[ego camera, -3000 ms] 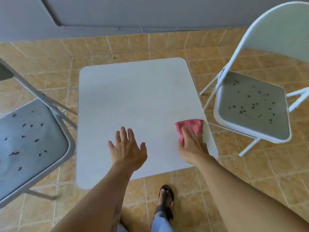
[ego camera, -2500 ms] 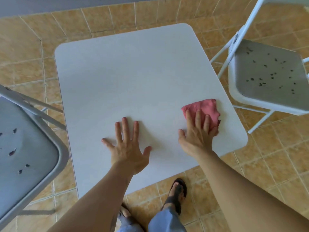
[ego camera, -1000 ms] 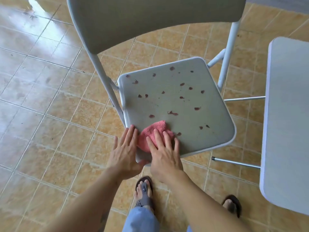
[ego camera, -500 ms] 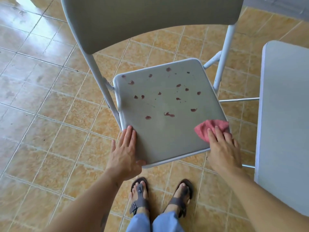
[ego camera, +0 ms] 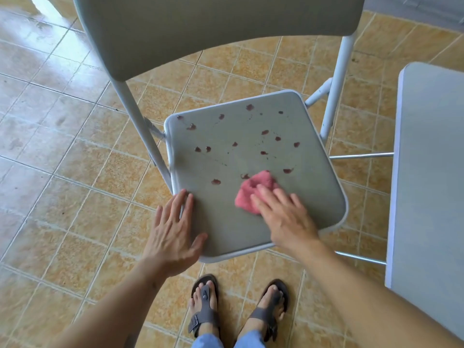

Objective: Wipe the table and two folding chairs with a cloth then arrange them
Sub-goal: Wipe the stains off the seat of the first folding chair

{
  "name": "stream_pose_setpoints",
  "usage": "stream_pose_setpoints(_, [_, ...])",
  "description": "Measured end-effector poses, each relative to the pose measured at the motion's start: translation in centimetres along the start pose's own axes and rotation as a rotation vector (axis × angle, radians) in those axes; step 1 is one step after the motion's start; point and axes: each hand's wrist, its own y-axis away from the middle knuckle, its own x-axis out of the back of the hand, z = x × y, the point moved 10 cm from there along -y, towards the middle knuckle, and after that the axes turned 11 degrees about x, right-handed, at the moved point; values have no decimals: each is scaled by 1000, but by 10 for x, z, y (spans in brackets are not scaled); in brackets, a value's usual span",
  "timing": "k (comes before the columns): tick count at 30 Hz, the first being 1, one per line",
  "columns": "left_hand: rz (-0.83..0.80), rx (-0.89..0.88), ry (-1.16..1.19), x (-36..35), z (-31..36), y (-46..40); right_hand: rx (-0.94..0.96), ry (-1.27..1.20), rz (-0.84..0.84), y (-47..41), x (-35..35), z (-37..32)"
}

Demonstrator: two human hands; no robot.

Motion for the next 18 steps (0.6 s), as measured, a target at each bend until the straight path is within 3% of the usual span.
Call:
stream_pose_setpoints(4, [37,23,2,6,10,-24,-388,-74,10,31,12,81])
stream_pose_setpoints(7, [6,57,-20,0,10,-35,-606,-282,140,29,21,85])
stream_pose_setpoints(9, [19,116,15,-9,-5,-39,-512,-431,271,-9,25,50])
stream_pose_setpoints(11, [28,104,37,-9,-4,-35,-285,-487,328,-42,37,-1])
stream_pose_setpoints(15, [45,61,68,-9,-10,-35,191,-182,102,-88,14,-93])
stream_pose_setpoints(18, [41,63,70,-9,-10,-37,205,-40,99,-92,11,-67])
